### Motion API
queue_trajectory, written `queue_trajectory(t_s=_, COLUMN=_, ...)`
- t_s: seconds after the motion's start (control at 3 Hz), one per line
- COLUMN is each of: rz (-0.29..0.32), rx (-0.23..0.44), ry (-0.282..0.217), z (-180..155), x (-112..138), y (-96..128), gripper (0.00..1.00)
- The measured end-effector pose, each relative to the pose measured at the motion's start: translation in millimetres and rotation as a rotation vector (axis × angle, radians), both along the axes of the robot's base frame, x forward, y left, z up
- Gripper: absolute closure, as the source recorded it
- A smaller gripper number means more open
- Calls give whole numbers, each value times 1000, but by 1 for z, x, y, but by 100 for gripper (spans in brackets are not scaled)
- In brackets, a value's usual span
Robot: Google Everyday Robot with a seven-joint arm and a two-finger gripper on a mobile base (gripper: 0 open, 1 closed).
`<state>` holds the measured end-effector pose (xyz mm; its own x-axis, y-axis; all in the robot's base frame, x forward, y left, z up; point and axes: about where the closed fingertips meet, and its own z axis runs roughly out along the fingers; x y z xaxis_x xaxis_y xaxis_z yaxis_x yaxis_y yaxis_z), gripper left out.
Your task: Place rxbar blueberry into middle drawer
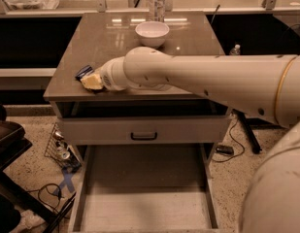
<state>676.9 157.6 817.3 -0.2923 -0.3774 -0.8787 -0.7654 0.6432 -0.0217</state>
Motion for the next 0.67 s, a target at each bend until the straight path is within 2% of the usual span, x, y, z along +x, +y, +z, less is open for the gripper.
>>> queue_trajectory(t_s=0.67, rz=0, rx=0, ry=0, z=1, x=0, y=0, gripper=100)
